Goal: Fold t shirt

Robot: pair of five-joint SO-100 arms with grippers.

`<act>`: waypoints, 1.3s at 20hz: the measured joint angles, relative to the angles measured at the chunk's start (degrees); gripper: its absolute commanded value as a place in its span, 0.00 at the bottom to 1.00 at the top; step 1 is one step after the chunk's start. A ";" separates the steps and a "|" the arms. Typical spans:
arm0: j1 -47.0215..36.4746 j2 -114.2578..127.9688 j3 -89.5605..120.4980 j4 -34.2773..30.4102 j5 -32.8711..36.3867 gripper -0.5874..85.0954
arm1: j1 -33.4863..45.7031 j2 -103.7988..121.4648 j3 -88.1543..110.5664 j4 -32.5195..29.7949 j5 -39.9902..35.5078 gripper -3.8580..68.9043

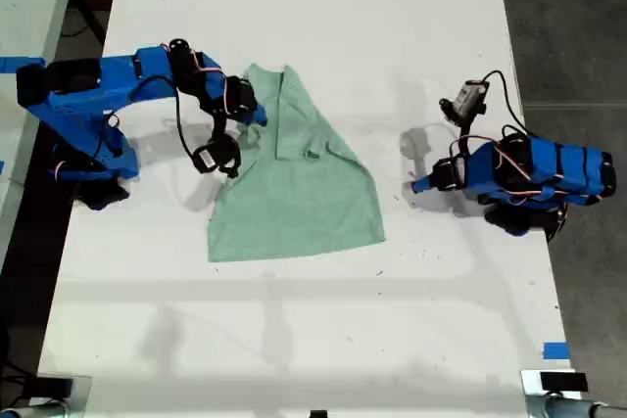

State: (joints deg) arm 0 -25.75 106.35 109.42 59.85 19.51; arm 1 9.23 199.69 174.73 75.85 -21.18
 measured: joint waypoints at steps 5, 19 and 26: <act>1.32 -6.68 -3.69 1.32 -0.09 0.26 | 0.00 0.00 0.00 0.00 0.00 0.04; 8.17 94.66 75.23 -12.39 -24.70 0.00 | 0.00 0.00 0.00 0.00 0.00 0.04; 5.98 98.00 76.82 -2.46 -20.83 0.00 | 0.00 0.00 0.00 0.00 0.44 0.04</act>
State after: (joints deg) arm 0 -19.78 204.35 186.24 57.39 -1.32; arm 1 9.23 199.69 174.73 75.85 -20.74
